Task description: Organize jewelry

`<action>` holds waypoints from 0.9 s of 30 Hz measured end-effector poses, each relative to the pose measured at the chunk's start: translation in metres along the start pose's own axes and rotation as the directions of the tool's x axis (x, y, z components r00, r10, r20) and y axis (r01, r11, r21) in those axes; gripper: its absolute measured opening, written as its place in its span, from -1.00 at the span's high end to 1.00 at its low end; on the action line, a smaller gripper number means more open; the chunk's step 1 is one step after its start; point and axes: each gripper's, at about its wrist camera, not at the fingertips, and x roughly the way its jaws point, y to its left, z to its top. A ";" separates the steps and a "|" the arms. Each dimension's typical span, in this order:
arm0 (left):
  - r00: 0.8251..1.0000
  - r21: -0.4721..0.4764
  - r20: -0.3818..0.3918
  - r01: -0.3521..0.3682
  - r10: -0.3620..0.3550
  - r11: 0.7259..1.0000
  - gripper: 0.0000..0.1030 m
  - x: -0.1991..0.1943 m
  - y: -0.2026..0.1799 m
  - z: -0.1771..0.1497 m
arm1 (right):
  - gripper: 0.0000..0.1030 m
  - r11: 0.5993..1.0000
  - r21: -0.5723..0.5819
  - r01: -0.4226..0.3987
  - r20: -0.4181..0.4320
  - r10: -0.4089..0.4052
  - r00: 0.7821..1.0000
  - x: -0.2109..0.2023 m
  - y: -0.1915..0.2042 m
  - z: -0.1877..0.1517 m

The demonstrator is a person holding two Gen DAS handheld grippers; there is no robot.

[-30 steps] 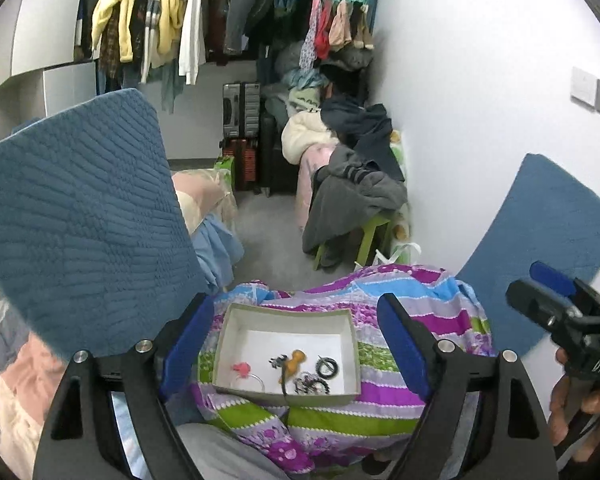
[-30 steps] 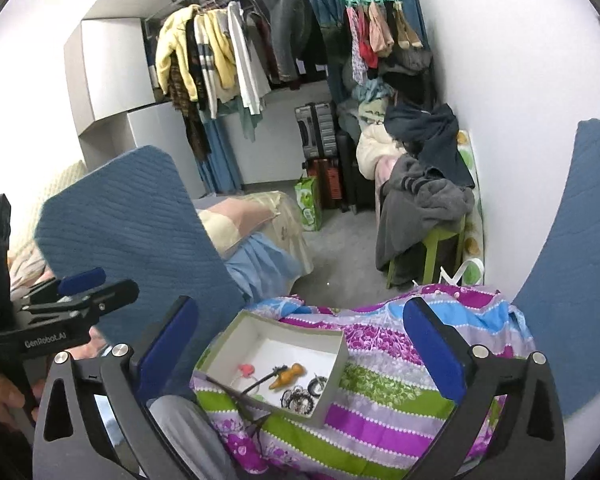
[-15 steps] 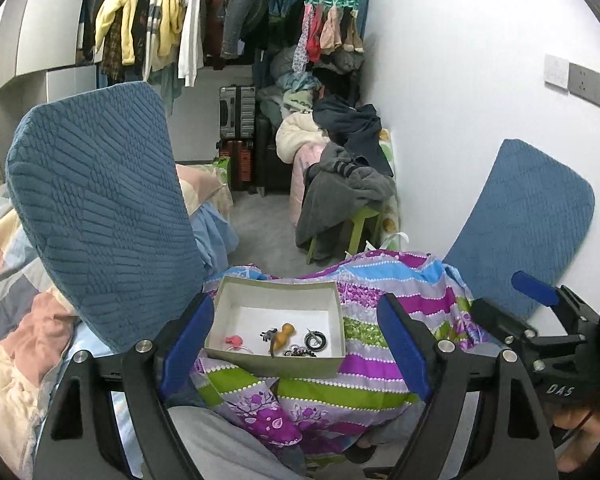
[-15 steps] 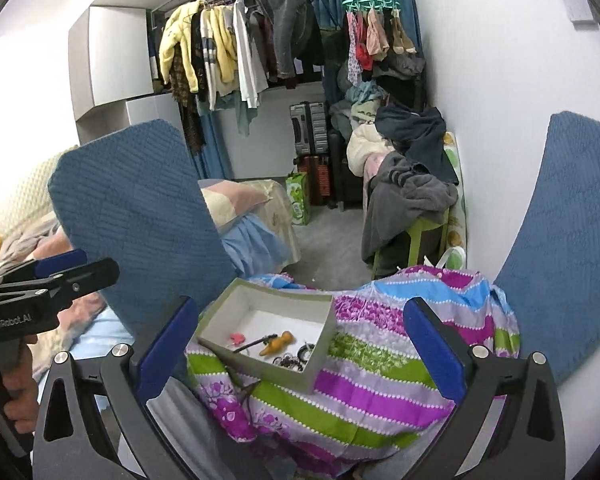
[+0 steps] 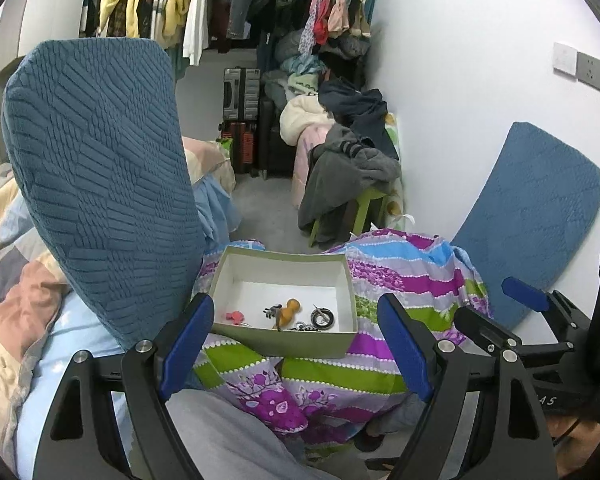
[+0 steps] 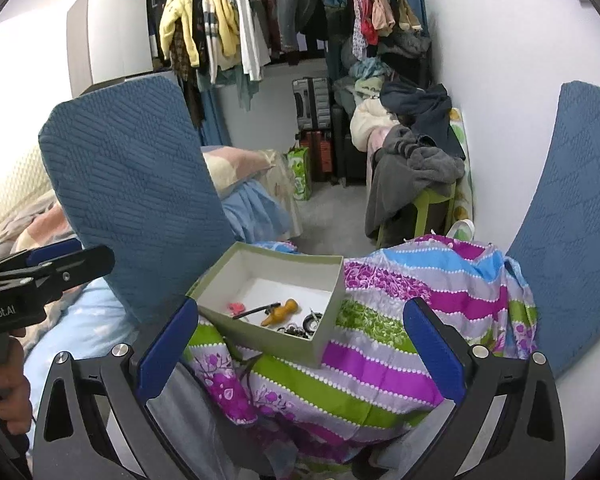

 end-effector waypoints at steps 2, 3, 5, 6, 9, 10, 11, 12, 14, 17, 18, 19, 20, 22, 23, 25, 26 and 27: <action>1.000 -0.001 -0.004 0.003 -0.003 1.000 -0.63 0.005 0.004 -0.004 | -1.00 1.000 -0.002 0.005 -0.006 -0.005 1.000 0.006 0.001 -0.004; 1.000 0.001 -0.005 0.007 -0.007 1.000 -0.63 0.008 0.005 -0.006 | -1.00 1.000 0.001 0.005 -0.007 -0.005 1.000 0.008 0.000 -0.005; 1.000 0.002 -0.010 0.004 -0.004 1.000 -0.63 0.014 0.008 -0.010 | -1.00 1.000 0.012 0.006 -0.013 -0.006 1.000 0.015 0.000 -0.008; 1.000 -0.001 -0.018 0.004 -0.004 1.000 -0.63 0.018 0.010 -0.012 | -1.00 1.000 0.014 0.007 -0.017 -0.006 1.000 0.017 0.001 -0.009; 0.999 -0.012 -0.037 0.004 -0.004 1.000 -0.63 0.028 0.015 -0.018 | -1.00 1.000 0.014 0.023 -0.026 -0.023 0.999 0.025 0.003 -0.014; 0.999 -0.016 -0.042 0.001 -0.002 1.000 -0.63 0.030 0.017 -0.020 | -1.00 1.000 0.012 0.025 -0.031 -0.024 0.999 0.026 0.004 -0.016; 0.999 -0.021 -0.046 0.000 -0.001 1.000 -0.63 0.033 0.019 -0.022 | -1.00 1.000 0.011 0.025 -0.036 -0.025 0.999 0.028 0.005 -0.018; 0.999 -0.025 -0.051 -0.002 0.000 1.000 -0.63 0.035 0.021 -0.023 | -1.00 1.000 0.008 0.024 -0.044 -0.024 0.999 0.030 0.006 -0.020; 0.998 -0.029 -0.058 -0.005 0.003 1.000 -0.63 0.038 0.023 -0.025 | -1.00 1.000 0.000 0.030 -0.058 -0.030 0.998 0.033 0.007 -0.023; 0.998 -0.029 -0.059 -0.008 0.006 1.000 -0.63 0.039 0.025 -0.025 | -1.00 0.999 0.000 0.033 -0.072 -0.033 0.997 0.037 0.008 -0.027; 0.998 -0.028 -0.058 -0.009 0.007 1.000 -0.63 0.039 0.025 -0.025 | -1.00 0.999 0.001 0.036 -0.074 -0.035 0.997 0.037 0.008 -0.028; 0.998 -0.029 -0.059 -0.009 0.008 1.000 -0.63 0.040 0.025 -0.025 | -1.00 0.999 0.003 0.038 -0.075 -0.037 0.997 0.037 0.008 -0.029; 0.998 -0.029 -0.061 -0.014 0.012 0.999 -0.63 0.039 0.025 -0.025 | -1.00 0.999 0.006 0.040 -0.073 -0.040 0.997 0.037 0.006 -0.029; 0.998 -0.024 -0.060 -0.013 0.012 1.000 -0.63 0.038 0.024 -0.025 | -1.00 0.999 0.012 0.044 -0.072 -0.043 0.997 0.037 0.005 -0.029; 0.998 -0.022 -0.060 -0.013 0.012 1.000 -0.63 0.038 0.023 -0.026 | -1.00 0.999 0.014 0.046 -0.071 -0.045 0.996 0.036 0.005 -0.029; 0.998 -0.036 -0.053 -0.022 0.021 0.999 -0.63 0.036 0.025 -0.026 | -1.00 0.998 0.019 0.052 -0.071 -0.051 0.996 0.036 0.004 -0.029; 0.998 -0.044 -0.052 -0.022 0.020 0.999 -0.63 0.035 0.027 -0.026 | -1.00 0.998 0.020 0.058 -0.067 -0.057 0.996 0.035 0.004 -0.029; 0.999 -0.045 -0.051 -0.018 0.016 0.999 -0.63 0.035 0.028 -0.026 | -1.00 0.997 0.020 0.068 -0.065 -0.067 0.996 0.035 0.004 -0.029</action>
